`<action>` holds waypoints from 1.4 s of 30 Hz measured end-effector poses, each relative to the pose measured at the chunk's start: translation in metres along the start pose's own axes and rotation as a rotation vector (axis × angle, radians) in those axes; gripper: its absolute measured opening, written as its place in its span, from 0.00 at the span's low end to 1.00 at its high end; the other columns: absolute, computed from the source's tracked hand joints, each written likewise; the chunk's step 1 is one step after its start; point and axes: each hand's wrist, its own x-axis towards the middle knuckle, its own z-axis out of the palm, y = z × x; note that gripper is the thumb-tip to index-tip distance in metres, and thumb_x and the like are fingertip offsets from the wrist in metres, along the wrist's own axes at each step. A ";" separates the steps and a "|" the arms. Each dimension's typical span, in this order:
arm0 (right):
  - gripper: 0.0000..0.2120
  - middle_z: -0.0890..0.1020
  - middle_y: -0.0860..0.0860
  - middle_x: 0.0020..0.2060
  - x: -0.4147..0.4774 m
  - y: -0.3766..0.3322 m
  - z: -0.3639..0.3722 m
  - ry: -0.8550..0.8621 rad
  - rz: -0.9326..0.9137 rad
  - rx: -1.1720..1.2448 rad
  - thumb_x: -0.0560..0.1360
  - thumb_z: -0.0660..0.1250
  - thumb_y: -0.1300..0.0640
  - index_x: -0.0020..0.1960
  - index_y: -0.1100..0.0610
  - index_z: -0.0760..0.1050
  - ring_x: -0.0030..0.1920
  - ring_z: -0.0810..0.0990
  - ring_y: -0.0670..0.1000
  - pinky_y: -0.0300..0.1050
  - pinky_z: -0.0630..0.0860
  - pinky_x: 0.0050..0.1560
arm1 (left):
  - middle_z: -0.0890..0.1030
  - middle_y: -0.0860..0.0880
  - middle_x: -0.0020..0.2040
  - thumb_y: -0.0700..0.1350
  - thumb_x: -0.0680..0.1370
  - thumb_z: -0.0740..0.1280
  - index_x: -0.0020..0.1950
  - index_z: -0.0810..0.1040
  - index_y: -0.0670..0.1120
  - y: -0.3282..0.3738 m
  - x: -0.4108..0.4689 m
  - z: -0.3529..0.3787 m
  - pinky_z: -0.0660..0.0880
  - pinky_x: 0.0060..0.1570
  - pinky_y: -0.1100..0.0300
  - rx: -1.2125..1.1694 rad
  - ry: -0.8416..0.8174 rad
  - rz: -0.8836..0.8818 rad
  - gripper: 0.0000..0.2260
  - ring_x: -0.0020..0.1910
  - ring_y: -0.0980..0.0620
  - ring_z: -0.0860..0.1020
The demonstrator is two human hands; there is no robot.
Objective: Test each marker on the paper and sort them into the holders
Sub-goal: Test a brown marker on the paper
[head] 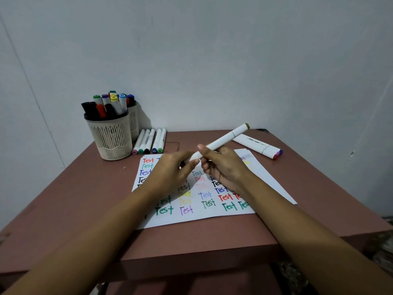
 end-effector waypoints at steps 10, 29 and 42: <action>0.04 0.70 0.53 0.35 0.020 -0.043 -0.028 0.279 -0.045 -0.177 0.82 0.56 0.58 0.53 0.58 0.62 0.31 0.70 0.49 0.44 0.70 0.31 | 0.76 0.46 0.61 0.49 0.80 0.58 0.69 0.69 0.45 -0.024 0.005 -0.016 0.66 0.51 0.62 0.074 0.033 -0.344 0.18 0.55 0.53 0.74; 0.14 0.76 0.56 0.58 0.057 -0.012 -0.126 0.516 -0.056 -1.761 0.76 0.65 0.54 0.60 0.58 0.78 0.60 0.73 0.58 0.53 0.73 0.57 | 0.64 0.50 0.73 0.53 0.81 0.53 0.72 0.66 0.49 -0.047 0.000 -0.011 0.59 0.70 0.49 0.370 -0.427 -0.358 0.20 0.71 0.50 0.63; 0.12 0.80 0.57 0.53 0.072 -0.027 -0.065 0.375 -0.212 -1.393 0.77 0.66 0.54 0.56 0.59 0.79 0.53 0.78 0.57 0.51 0.74 0.55 | 0.53 0.49 0.77 0.56 0.81 0.51 0.75 0.57 0.50 -0.039 -0.001 -0.011 0.49 0.73 0.48 0.395 -0.545 -0.377 0.24 0.75 0.51 0.53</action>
